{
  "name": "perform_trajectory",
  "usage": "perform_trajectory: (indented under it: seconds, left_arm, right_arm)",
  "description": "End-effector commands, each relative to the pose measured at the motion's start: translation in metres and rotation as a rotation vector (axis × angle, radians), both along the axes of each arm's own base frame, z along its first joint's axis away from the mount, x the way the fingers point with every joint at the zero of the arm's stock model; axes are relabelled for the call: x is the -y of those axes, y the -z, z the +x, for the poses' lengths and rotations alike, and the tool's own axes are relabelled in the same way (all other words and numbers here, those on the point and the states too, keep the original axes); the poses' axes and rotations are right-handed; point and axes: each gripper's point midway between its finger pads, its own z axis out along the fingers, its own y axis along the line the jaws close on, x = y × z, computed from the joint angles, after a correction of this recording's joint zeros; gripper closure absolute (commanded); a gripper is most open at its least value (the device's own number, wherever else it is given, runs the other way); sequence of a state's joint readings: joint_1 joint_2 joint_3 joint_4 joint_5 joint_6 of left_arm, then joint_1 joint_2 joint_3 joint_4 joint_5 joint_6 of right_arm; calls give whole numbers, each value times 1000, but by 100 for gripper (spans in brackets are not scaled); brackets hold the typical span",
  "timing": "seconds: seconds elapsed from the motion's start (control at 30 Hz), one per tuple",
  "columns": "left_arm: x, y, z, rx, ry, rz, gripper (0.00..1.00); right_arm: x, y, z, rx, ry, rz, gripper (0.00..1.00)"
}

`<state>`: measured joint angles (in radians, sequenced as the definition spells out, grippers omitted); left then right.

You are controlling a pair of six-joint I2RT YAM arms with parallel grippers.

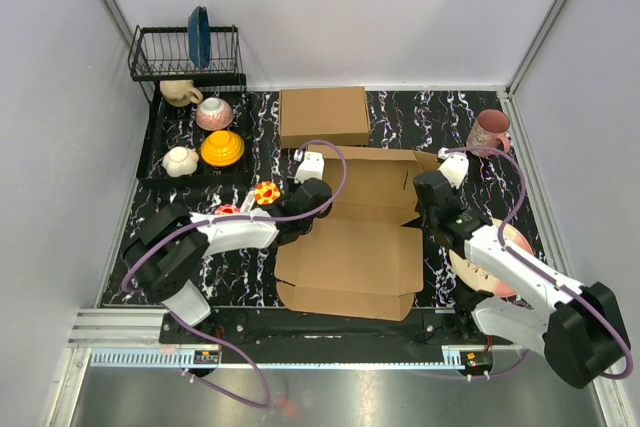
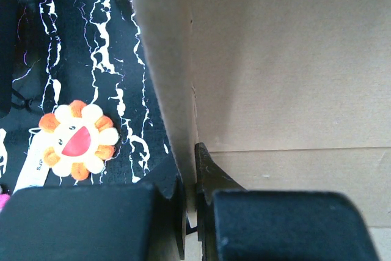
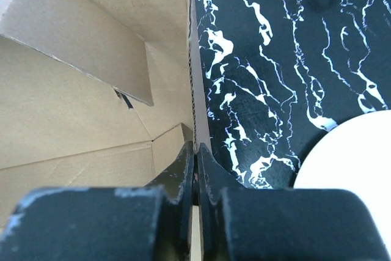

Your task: Fold the paper box

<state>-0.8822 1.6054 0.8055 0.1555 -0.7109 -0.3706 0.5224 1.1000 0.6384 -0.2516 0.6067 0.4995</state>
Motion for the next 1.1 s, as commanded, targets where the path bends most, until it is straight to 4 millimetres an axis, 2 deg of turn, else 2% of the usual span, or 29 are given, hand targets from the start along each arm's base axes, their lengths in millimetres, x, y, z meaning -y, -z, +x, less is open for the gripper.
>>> perform_trajectory:
  seconds: [0.0,0.03,0.2,0.27,0.3,0.4,0.53,0.63,0.8,0.83,1.0,1.07]
  left_arm:
    - [-2,-3,1,4,16,43,100]
    - [-2,-3,1,5,16,42,100]
    - [-2,-5,2,7,14,44,100]
    - [-2,-6,2,10,11,42,100]
    - [-2,-7,2,13,6,41,100]
    - [-2,-8,2,24,-8,38,100]
    - [3,-10,1,52,-1,56,100]
    - [7,-11,0,58,6,62,100]
    - [9,-12,1,64,11,51,100]
    - [12,-14,1,71,15,39,100]
    - [18,-12,2,77,35,19,100]
    - [18,-10,3,74,38,28,100]
  right_arm:
    - [1,-29,6,103,-6,31,97]
    - [1,-29,5,97,-7,27,100]
    - [-3,-36,5,97,-20,51,100]
    - [-11,-39,4,91,-48,86,100]
    - [-16,-47,6,101,-45,128,100]
    - [-38,-54,4,69,-87,240,100]
    - [-60,-56,2,13,-134,341,100]
    - [-65,-55,1,4,-145,361,100]
    - [-67,-39,-5,-25,-165,341,100]
    - [-73,-38,-5,-26,-191,354,100]
    - [-90,-9,-13,-114,-283,348,100]
    - [-89,-2,-17,-134,-298,332,100]
